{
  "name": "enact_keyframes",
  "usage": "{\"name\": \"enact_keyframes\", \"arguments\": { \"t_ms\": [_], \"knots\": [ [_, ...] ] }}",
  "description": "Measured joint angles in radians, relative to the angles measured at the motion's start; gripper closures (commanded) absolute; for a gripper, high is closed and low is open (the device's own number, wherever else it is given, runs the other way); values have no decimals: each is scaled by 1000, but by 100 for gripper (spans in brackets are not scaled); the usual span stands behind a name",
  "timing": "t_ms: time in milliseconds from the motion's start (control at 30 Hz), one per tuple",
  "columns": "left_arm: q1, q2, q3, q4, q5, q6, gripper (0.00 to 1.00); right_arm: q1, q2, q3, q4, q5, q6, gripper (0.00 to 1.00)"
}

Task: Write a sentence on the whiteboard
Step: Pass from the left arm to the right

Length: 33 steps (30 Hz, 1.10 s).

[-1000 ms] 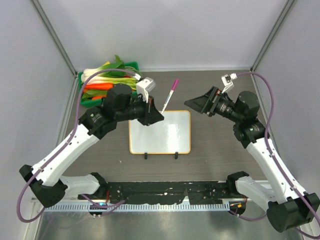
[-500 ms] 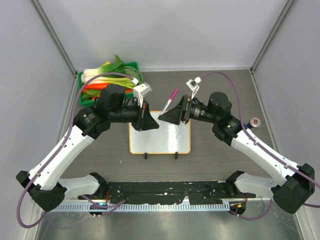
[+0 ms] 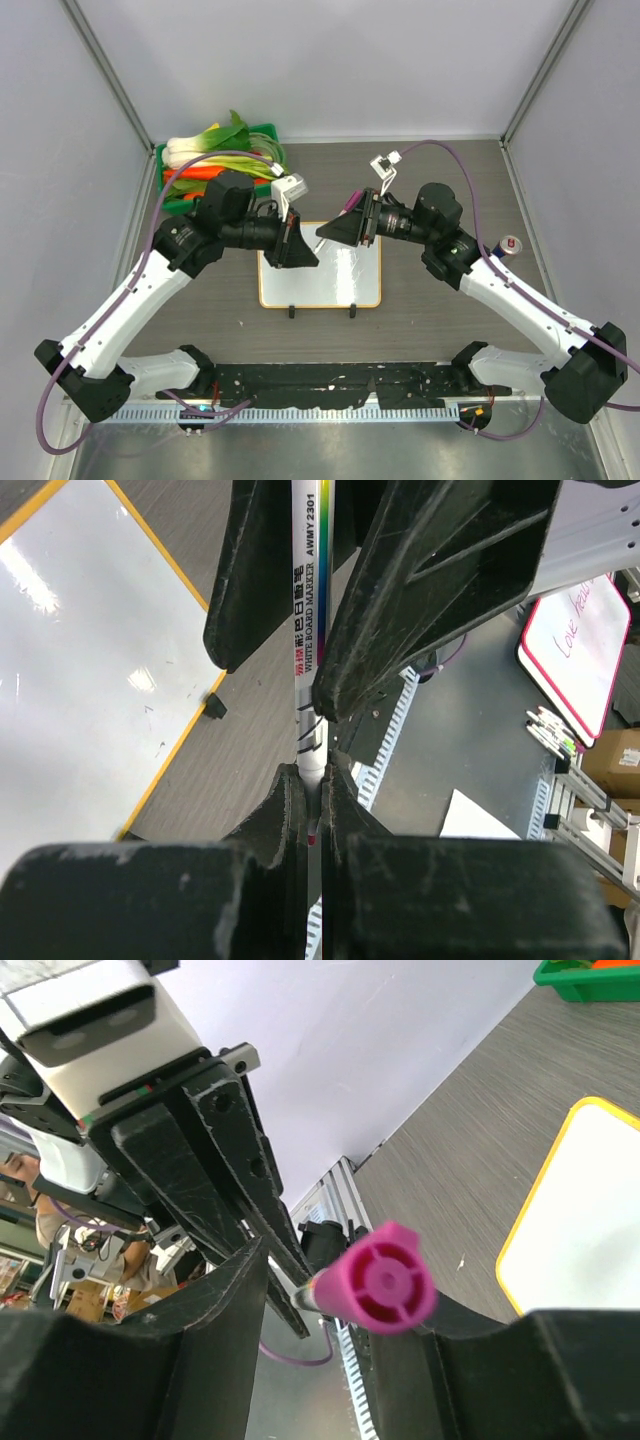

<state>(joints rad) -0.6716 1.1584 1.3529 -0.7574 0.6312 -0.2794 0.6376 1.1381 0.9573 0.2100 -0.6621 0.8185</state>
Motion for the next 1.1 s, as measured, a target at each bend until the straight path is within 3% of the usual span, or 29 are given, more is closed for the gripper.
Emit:
{"name": "enact_keyframes", "arguments": {
  "t_ms": [367, 833, 1100],
  "knots": [
    [13, 0, -5, -18, 19, 29, 100, 0, -6, 0, 2, -57, 6, 68],
    [13, -3, -9, -28, 52, 53, 100, -5, -20, -23, 18, -95, 42, 74],
    [13, -6, -9, -38, 68, 58, 100, -5, -22, -26, 14, -112, 45, 94]
  ]
}}
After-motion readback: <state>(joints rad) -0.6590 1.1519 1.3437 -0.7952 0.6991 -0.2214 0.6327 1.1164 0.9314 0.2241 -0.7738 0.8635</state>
